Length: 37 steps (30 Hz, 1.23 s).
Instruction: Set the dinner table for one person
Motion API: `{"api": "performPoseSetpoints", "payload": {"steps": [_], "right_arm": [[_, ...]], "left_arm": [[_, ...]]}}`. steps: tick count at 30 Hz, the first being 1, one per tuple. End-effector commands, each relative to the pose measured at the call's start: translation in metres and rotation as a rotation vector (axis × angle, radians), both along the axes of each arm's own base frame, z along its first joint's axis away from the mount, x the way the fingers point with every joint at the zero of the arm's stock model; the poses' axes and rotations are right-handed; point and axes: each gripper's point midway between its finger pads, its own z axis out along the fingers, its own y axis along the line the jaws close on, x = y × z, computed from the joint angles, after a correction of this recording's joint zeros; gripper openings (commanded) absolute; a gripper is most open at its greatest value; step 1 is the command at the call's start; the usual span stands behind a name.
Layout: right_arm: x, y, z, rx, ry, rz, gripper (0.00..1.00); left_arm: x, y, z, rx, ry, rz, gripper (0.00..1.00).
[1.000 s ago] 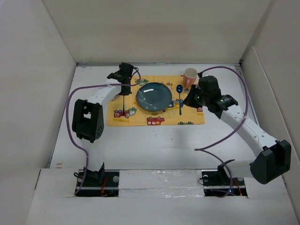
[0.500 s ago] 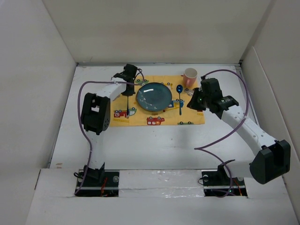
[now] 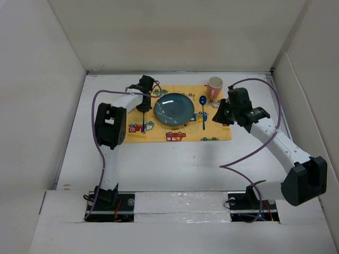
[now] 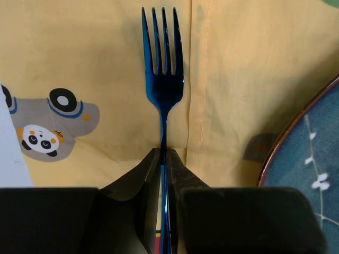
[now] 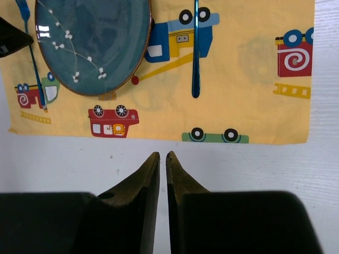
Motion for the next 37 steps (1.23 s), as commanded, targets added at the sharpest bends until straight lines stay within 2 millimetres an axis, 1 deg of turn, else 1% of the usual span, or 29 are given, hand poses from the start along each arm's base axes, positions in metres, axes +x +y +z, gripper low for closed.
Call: {"api": "performPoseSetpoints", "payload": {"steps": [1, 4, 5, 7, 9, 10, 11, 12, 13, 14, 15, 16, 17, 18, 19, 20, 22, 23, 24, 25, 26, 27, 28, 29, 30, 31, 33, 34, 37], "right_arm": [[0.009, -0.005, 0.02, -0.012, -0.041, 0.003, 0.17], [0.011, -0.003, 0.037, -0.004, -0.068, 0.012, 0.22], [0.012, -0.002, 0.042, 0.002, -0.079, 0.016, 0.23], [0.015, 0.002, 0.059, 0.027, -0.112, 0.025, 0.26], [0.017, 0.006, 0.078, 0.052, -0.152, 0.036, 0.29], [0.016, 0.008, 0.083, 0.062, -0.154, 0.046, 0.32], [0.017, 0.008, 0.091, 0.067, -0.167, 0.048, 0.34], [0.018, 0.009, 0.099, 0.073, -0.181, 0.049, 0.35], [0.021, 0.01, 0.117, 0.086, -0.217, 0.048, 0.36], [0.021, 0.014, 0.128, 0.094, -0.242, 0.06, 0.36], [0.022, 0.015, 0.14, 0.106, -0.267, 0.06, 0.32], [0.025, 0.017, 0.173, 0.135, -0.347, 0.064, 0.15], [0.027, 0.017, 0.193, 0.153, -0.401, 0.059, 0.03], [0.028, 0.014, 0.215, 0.17, -0.454, 0.035, 0.0], [0.028, 0.012, 0.246, 0.202, -0.54, 0.023, 0.0], [0.022, 0.011, 0.289, 0.242, -0.644, 0.027, 0.0], [0.017, 0.0, 0.342, 0.275, -0.789, -0.024, 0.0], [0.005, -0.016, 0.379, 0.299, -0.884, -0.075, 0.0], [0.0, -0.021, 0.395, 0.313, -0.931, -0.093, 0.01], [-0.007, -0.033, 0.416, 0.328, -1.01, -0.138, 0.07], [-0.025, -0.047, 0.435, 0.343, -1.074, -0.172, 0.09], [-0.028, -0.052, 0.437, 0.35, -1.091, -0.193, 0.1], [-0.031, -0.066, 0.442, 0.348, -1.118, -0.257, 0.11], [-0.035, -0.075, 0.442, 0.351, -1.124, -0.291, 0.11], [-0.038, -0.085, 0.437, 0.34, -1.126, -0.334, 0.12], [-0.04, -0.088, 0.432, 0.335, -1.119, -0.344, 0.14], [-0.041, -0.096, 0.42, 0.313, -1.102, -0.369, 0.19], [-0.036, -0.093, 0.404, 0.298, -1.058, -0.364, 0.21], [-0.027, -0.089, 0.379, 0.288, -0.98, -0.345, 0.28]], "left_arm": [[0.01, -0.001, 0.018, -0.007, -0.036, 0.008, 0.07], [0.011, 0.001, 0.028, -0.006, -0.056, 0.025, 0.19], [0.011, 0.001, 0.038, -0.013, -0.074, 0.028, 0.27], [0.013, 0.001, 0.052, -0.022, -0.103, 0.041, 0.35], [0.014, 0.001, 0.077, -0.036, -0.143, 0.047, 0.47], [0.017, 0.0, 0.092, -0.046, -0.171, 0.048, 0.5], [0.016, 0.0, 0.117, -0.066, -0.213, 0.056, 0.53], [0.015, 0.0, 0.134, -0.082, -0.242, 0.058, 0.53], [0.016, -0.003, 0.154, -0.113, -0.279, 0.054, 0.53], [0.01, -0.004, 0.192, -0.16, -0.355, 0.06, 0.53], [0.006, -0.007, 0.215, -0.2, -0.4, 0.055, 0.52], [0.001, -0.012, 0.237, -0.249, -0.44, 0.042, 0.53], [-0.01, -0.011, 0.28, -0.315, -0.535, 0.053, 0.53], [-0.019, -0.011, 0.302, -0.353, -0.581, 0.058, 0.54], [-0.027, -0.008, 0.322, -0.382, -0.626, 0.07, 0.54], [-0.045, 0.002, 0.364, -0.43, -0.72, 0.091, 0.57], [-0.065, 0.021, 0.405, -0.477, -0.837, 0.158, 0.65], [-0.089, 0.033, 0.446, -0.514, -0.958, 0.171, 0.73], [-0.103, 0.043, 0.467, -0.519, -1.028, 0.19, 0.75], [-0.115, 0.056, 0.479, -0.504, -1.086, 0.224, 0.82], [-0.145, 0.069, 0.514, -0.534, -1.201, 0.232, 0.94], [-0.157, 0.078, 0.525, -0.529, -1.25, 0.244, 0.99], [-0.166, 0.089, 0.525, -0.498, -1.278, 0.277, 0.99], [-0.188, 0.098, 0.538, -0.51, -1.331, 0.287, 0.99], [-0.2, 0.109, 0.538, -0.49, -1.349, 0.317, 0.99], [-0.198, 0.11, 0.533, -0.476, -1.34, 0.328, 0.99], [-0.209, 0.116, 0.53, -0.462, -1.35, 0.329, 0.99], [-0.203, 0.116, 0.512, -0.436, -1.317, 0.338, 0.99], [-0.192, 0.109, 0.482, -0.421, -1.238, 0.329, 0.99]]}}
